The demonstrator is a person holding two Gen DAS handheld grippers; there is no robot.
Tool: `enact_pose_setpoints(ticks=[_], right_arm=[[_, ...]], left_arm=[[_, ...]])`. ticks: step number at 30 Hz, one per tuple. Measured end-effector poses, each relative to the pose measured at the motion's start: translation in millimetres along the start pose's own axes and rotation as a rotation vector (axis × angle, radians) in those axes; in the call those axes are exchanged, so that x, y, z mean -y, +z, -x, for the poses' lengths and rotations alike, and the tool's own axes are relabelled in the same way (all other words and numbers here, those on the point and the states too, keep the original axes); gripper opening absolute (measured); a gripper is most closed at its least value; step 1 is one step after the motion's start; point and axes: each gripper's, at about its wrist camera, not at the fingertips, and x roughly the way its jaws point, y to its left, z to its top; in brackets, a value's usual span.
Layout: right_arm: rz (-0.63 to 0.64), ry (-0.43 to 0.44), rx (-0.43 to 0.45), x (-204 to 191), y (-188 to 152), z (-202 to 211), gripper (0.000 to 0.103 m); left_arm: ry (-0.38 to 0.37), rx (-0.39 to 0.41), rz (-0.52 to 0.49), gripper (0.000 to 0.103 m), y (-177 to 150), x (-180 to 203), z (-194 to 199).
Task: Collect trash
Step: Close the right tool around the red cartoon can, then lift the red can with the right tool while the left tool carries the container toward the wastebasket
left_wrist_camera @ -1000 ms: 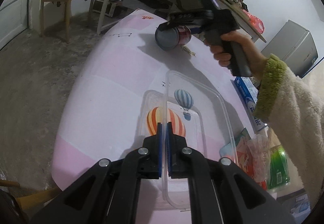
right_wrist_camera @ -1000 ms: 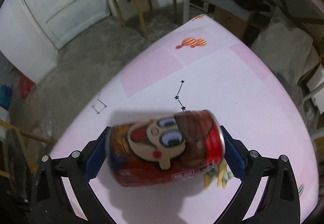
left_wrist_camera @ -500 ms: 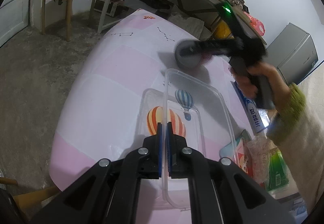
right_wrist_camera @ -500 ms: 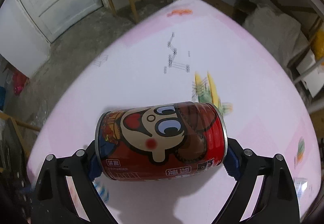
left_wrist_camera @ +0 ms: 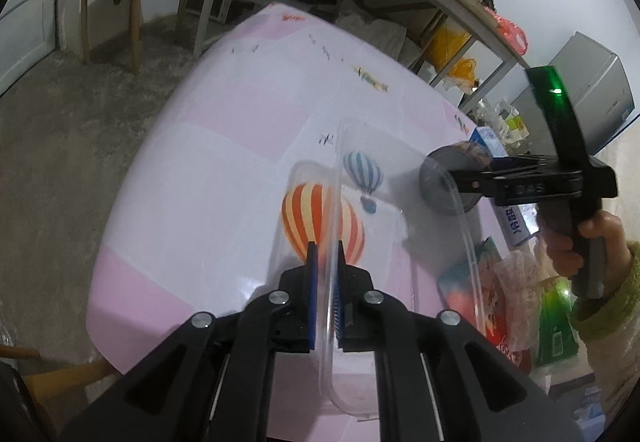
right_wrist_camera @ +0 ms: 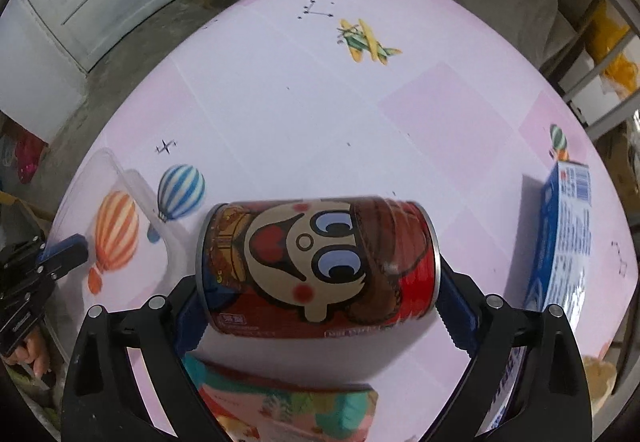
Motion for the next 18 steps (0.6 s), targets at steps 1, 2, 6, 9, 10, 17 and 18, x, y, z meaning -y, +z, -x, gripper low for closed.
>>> enact_pose_setpoints(ticks=[1, 2, 6, 9, 10, 17, 18], right_arm=[[-0.001, 0.002, -0.001, 0.3, -2.8, 1.5, 0.091], [-0.003, 0.002, 0.004, 0.5, -4.2, 2.6, 0.091], [-0.019, 0.015, 0.023, 3.1, -6.8, 6.7, 0.089], [-0.045, 0.032, 0.032, 9.6, -14.1, 10.1, 0.088], [-0.059, 0.036, 0.039, 11.5, -14.9, 11.0, 0.088], [-0.106, 0.031, 0.062, 27.8, -39.0, 19.4, 0.088], [-0.109, 0.03, 0.066, 26.9, -37.2, 18.4, 0.087]], left_arm=[[0.003, -0.005, 0.002, 0.007, 0.1, 0.1, -1.5], [0.004, -0.008, 0.003, 0.007, -1.1, -1.0, -2.8], [0.011, -0.014, -0.001, 0.007, -1.4, -0.6, -6.2], [0.007, -0.016, 0.001, 0.007, -1.9, 0.0, -6.6], [0.007, -0.016, 0.002, 0.007, -2.1, 0.2, -6.2], [0.0, -0.008, 0.004, 0.003, -4.5, 4.4, -7.4], [-0.003, -0.001, 0.002, 0.002, -5.0, 5.8, -5.9]])
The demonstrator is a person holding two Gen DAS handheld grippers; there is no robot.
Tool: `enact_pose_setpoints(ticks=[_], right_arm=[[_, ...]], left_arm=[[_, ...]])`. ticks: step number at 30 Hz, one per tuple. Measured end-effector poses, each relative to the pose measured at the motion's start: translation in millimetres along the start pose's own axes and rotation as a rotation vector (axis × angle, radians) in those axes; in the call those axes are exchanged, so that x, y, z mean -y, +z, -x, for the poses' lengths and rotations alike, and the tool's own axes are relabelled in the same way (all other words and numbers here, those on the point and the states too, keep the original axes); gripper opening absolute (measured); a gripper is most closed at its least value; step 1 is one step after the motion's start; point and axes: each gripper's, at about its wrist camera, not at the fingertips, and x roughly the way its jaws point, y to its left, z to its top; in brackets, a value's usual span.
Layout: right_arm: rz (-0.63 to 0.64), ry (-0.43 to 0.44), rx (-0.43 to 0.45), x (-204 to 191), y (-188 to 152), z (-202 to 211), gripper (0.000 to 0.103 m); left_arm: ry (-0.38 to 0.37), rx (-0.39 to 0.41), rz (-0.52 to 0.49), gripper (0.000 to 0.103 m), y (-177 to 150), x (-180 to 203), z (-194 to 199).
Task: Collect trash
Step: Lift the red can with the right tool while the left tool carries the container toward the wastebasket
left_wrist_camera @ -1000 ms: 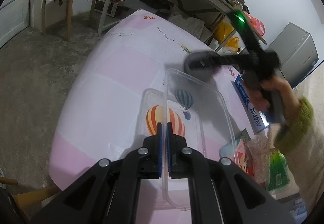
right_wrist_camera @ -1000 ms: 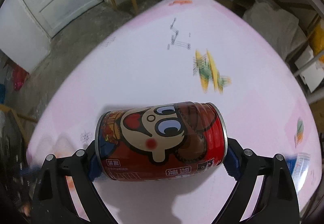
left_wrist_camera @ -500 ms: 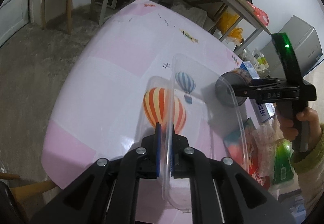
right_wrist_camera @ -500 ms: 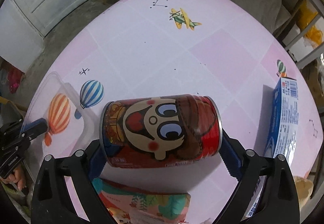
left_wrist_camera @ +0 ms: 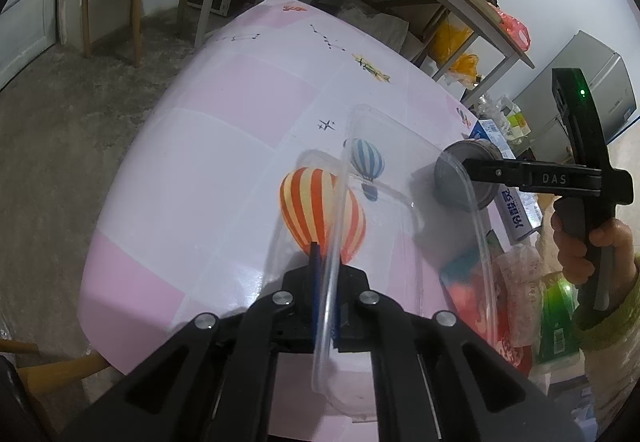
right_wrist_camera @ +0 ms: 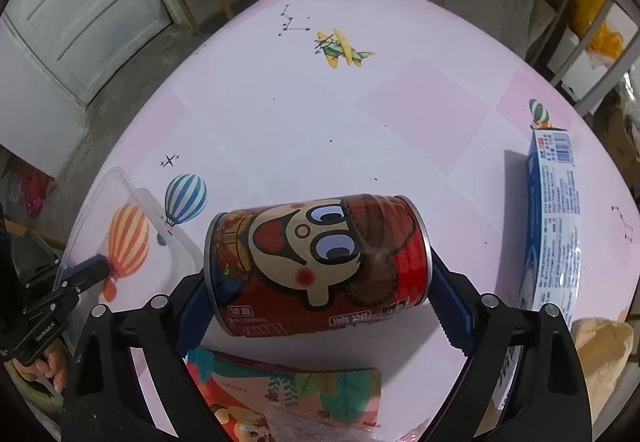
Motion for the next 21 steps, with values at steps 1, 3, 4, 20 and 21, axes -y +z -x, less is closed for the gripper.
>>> enact_pose_setpoints(ticks=[1, 3, 4, 20, 21], right_arm=[[-0.004, -0.003, 0.009, 1.3, -1.5, 2.9, 0.087], [-0.005, -0.009, 0.02, -14.3, 9.7, 6.3, 0.087], [-0.006, -0.011, 0.028, -15.6, 11.8, 6.2, 0.087], [-0.065, -0.017, 0.18, -5.6, 2.3, 74.4, 0.087], [-0.068, -0.017, 0.188, -4.9, 0.6, 79.2, 0.087]], left_arm=[[-0.001, 0.005, -0.002, 0.0, 0.0, -0.2, 2.0], [-0.011, 0.02, -0.001, 0.0, -0.3, 0.5, 6.4], [-0.013, 0.024, 0.001, 0.0, -0.3, 0.3, 7.9], [-0.062, 0.137, 0.0, 0.0, 10.3, 11.9, 50.8], [-0.066, 0.143, -0.002, 0.0, 10.9, 14.1, 53.0]])
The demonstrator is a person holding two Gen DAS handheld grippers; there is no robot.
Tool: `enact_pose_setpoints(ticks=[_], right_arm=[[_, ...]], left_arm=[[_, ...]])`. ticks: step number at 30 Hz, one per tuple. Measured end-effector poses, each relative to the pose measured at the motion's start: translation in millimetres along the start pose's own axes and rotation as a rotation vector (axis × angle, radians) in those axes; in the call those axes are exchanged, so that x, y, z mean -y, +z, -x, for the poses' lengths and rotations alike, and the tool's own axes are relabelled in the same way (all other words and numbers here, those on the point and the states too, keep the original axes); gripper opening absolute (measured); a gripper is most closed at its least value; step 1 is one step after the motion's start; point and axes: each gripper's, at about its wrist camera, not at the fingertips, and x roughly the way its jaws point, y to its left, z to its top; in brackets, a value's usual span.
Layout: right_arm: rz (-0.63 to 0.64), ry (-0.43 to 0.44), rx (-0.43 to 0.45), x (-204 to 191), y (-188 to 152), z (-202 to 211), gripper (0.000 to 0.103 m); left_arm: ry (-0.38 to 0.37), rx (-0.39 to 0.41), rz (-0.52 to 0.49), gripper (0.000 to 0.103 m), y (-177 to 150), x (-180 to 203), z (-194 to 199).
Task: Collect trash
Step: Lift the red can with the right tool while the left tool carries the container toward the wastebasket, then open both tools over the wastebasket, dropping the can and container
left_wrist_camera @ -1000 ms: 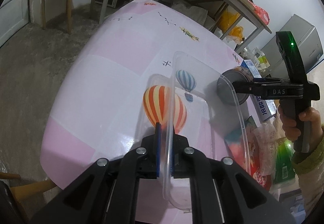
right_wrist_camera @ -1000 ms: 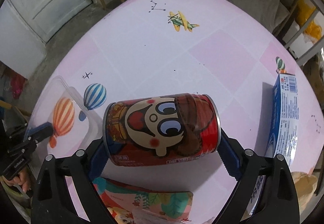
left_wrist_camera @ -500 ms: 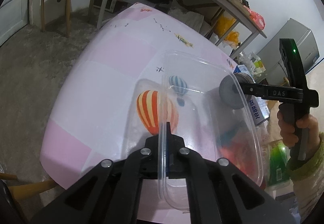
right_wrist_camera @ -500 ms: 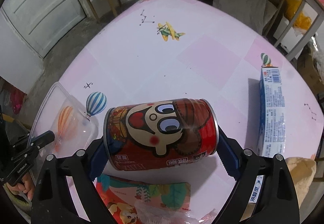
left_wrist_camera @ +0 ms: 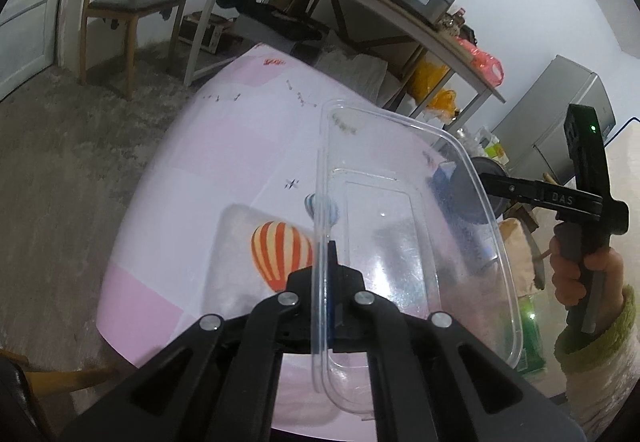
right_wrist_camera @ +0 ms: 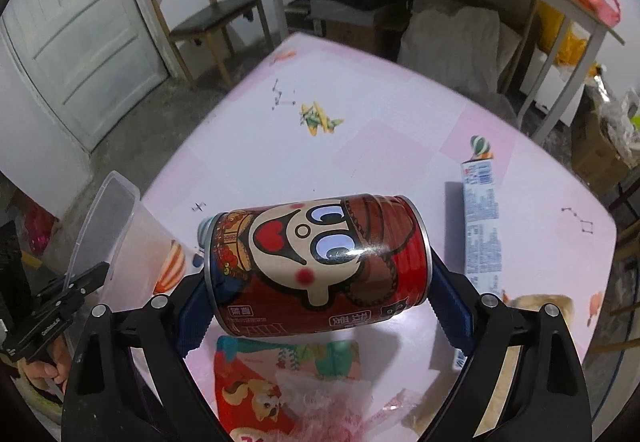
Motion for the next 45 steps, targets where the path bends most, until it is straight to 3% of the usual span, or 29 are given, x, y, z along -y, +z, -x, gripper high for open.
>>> enact_pose_setpoints(ticks=[12, 24, 30, 36, 40, 45], right_arm=[[-0.046, -0.013, 0.12, 19.0, -29.5, 75.6, 0.087], [-0.169, -0.074, 0.229, 58.1, -100.7, 161.3, 0.087], [-0.331, -0.125, 0.285, 92.7, -165.4, 203.9, 0.087], [-0.588, -0.216, 0.32, 140.9, -257.8, 244.5, 0.087], [-0.794, -0.272, 0.313, 174.4, -335.4, 257.0, 0.087], [-1.029, -0.269, 0.264, 209.4, -423.3, 238.2, 0.087]], left_arm=[[-0.072, 0.056, -0.082, 0.0, 2.9, 47.5, 27.1], [-0.24, 0.042, -0.238, 0.0, -13.2, 148.6, 40.1], [-0.368, -0.062, -0.329, 0.0, -28.4, 218.1, 26.0], [-0.492, -0.189, -0.472, 0.0, -52.9, 305.7, 4.1], [-0.534, -0.309, -0.586, 0.0, -80.2, 369.7, -23.1], [-0.516, -0.478, -0.71, 0.0, -134.4, 447.8, -65.7]])
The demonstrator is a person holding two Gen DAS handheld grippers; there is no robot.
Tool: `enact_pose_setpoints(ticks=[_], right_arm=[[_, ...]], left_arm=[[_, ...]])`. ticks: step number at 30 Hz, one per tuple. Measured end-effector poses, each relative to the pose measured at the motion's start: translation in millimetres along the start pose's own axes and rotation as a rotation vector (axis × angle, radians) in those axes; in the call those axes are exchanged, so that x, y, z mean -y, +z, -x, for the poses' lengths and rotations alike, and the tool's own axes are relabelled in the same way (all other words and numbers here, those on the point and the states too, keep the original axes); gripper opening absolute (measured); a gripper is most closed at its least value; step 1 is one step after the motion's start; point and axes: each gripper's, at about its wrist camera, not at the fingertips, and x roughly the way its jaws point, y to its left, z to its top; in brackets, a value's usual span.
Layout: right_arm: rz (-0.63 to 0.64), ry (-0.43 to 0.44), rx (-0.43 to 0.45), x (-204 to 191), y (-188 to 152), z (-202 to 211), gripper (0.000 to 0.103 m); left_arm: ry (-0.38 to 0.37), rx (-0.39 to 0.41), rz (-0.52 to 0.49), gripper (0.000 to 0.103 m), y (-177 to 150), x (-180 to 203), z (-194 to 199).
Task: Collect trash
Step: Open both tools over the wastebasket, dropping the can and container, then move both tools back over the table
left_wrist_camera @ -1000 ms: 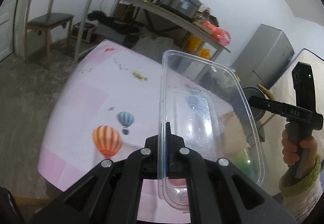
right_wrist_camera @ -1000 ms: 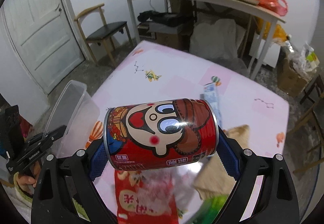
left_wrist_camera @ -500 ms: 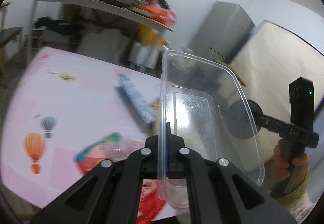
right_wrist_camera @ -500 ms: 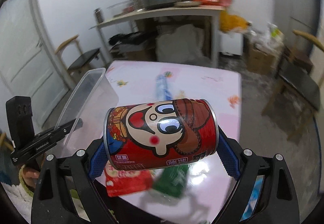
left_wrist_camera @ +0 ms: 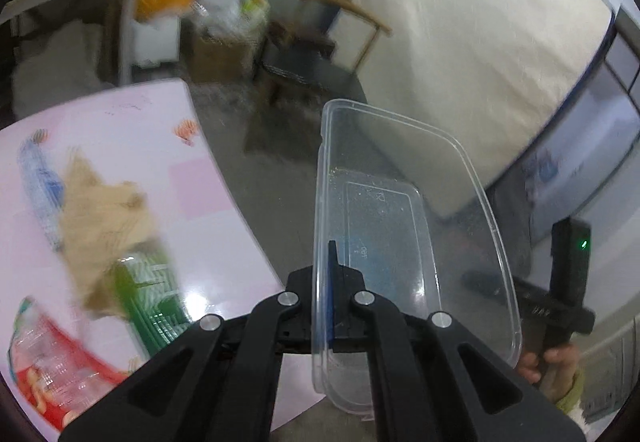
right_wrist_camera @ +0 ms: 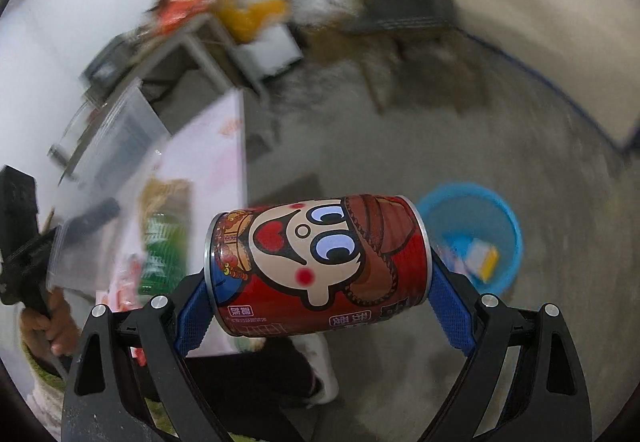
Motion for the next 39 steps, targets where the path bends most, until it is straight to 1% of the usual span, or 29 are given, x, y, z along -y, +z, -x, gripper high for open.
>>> enact_pose_setpoints(ticks=[1, 3, 5, 6, 7, 10, 13, 14, 15, 16, 17, 18, 19, 21, 27, 29, 34, 37, 39], right_arm=[[-0.061, -0.006, -0.029, 23.5, -6.8, -13.0, 0.087], [-0.135, -0.023, -0.07, 57.2, -14.4, -33.2, 0.087], [-0.193, -0.034, -0.106, 82.0, -16.2, -53.8, 0.087], [-0.22, -0.04, -0.122, 93.1, -17.8, -64.1, 0.087], [-0.259, -0.056, -0.143, 109.2, -20.5, -78.5, 0.087], [-0.318, -0.077, -0.175, 141.0, -19.0, -101.7, 0.088], [-0.356, -0.101, -0.181, 167.1, -7.0, -128.9, 0.088], [-0.369, -0.108, -0.175, 175.4, -5.7, -133.5, 0.089], [-0.376, -0.116, -0.174, 181.1, -2.6, -139.1, 0.089], [-0.388, -0.128, -0.179, 191.7, -2.6, -146.4, 0.089], [-0.408, -0.137, -0.184, 201.3, -3.8, -152.9, 0.09], [-0.419, -0.136, -0.186, 206.3, -5.5, -155.8, 0.09], [-0.432, -0.14, -0.185, 212.6, -5.9, -162.9, 0.09], [-0.439, -0.151, -0.175, 218.0, -8.3, -164.4, 0.09], [-0.463, -0.134, -0.114, 226.4, -18.2, -150.5, 0.09], [-0.463, -0.132, -0.099, 226.3, -20.9, -144.8, 0.09], [-0.426, -0.135, -0.056, 215.2, -25.7, -128.0, 0.09], [-0.383, -0.13, -0.03, 199.3, -28.6, -111.7, 0.09], [-0.34, -0.119, -0.005, 183.2, -29.3, -97.6, 0.09]], left_arm=[[0.0, -0.033, -0.007, 0.0, 2.9, 8.1, -15.0], [-0.003, -0.104, -0.015, 0.0, 8.9, 22.8, -48.5], [0.005, -0.191, -0.02, 0.0, 14.0, 40.4, -90.2], [0.01, -0.217, -0.025, 0.0, 15.7, 44.7, -103.5], [0.021, -0.253, -0.033, 0.0, 18.4, 52.0, -125.0], [0.044, -0.316, -0.047, 0.001, 22.9, 69.5, -169.9], [0.036, -0.334, -0.041, 0.002, 33.6, 88.1, -209.2], [0.026, -0.336, -0.037, 0.004, 35.1, 91.7, -217.7], [0.017, -0.339, -0.031, 0.014, 38.2, 92.2, -223.0], [0.017, -0.338, -0.017, 0.031, 41.2, 95.6, -229.4], [0.02, -0.327, 0.002, 0.038, 41.8, 97.2, -230.9], [0.018, -0.316, 0.017, 0.046, 43.5, 97.5, -229.6], [0.006, -0.301, 0.03, 0.048, 44.0, 96.6, -227.4], [-0.015, -0.287, 0.029, 0.052, 44.3, 96.0, -221.9], [-0.025, -0.216, 0.028, 0.054, 46.6, 75.7, -173.7], [-0.021, -0.188, 0.02, 0.055, 43.6, 75.5, -154.1], [-0.02, -0.131, -0.031, 0.059, 25.6, 72.2, -101.8], [-0.028, -0.094, -0.053, 0.063, 11.2, 65.8, -66.8], [-0.033, -0.062, -0.05, 0.065, 2.5, 57.3, -44.6]])
